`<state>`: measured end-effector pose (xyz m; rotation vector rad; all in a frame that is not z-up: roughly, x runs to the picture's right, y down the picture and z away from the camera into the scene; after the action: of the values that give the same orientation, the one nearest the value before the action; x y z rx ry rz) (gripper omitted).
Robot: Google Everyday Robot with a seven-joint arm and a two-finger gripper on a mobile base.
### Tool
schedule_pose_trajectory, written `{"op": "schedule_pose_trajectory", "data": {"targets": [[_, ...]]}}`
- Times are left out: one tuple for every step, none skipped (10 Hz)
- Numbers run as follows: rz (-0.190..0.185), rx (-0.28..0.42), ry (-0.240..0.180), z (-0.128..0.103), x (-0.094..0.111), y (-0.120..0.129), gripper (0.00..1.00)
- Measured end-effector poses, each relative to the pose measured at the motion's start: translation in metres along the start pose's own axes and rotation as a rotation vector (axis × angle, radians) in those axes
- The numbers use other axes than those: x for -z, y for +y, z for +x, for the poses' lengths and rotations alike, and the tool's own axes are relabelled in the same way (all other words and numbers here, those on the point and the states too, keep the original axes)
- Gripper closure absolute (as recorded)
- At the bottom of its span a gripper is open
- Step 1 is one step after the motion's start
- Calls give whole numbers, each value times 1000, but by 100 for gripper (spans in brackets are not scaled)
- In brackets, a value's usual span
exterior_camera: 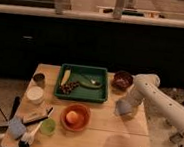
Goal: Place towel in table surface
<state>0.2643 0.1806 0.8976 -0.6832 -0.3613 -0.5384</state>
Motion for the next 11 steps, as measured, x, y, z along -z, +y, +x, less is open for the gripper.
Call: {"op": "schedule_pose_trajectory", "data": {"targets": [[0,-3,-3,2,-2,0,59],[-1,-4,-1,3,-1,2,67],[-5,1,-2,2,0,1,77],[-2,1,0,2,3,-1,88],[2,0,1,3,5,-1,95],[-3,3,-1,1,6,0,100],[-13,6,-5,-1,7,3,100],[-15,5,-6,-1,8,4,100],[-16,2,-5,0,9,5,100],[-14,3,0,3,12,7,100],[-7,3,6,7,19,11,100]]}}
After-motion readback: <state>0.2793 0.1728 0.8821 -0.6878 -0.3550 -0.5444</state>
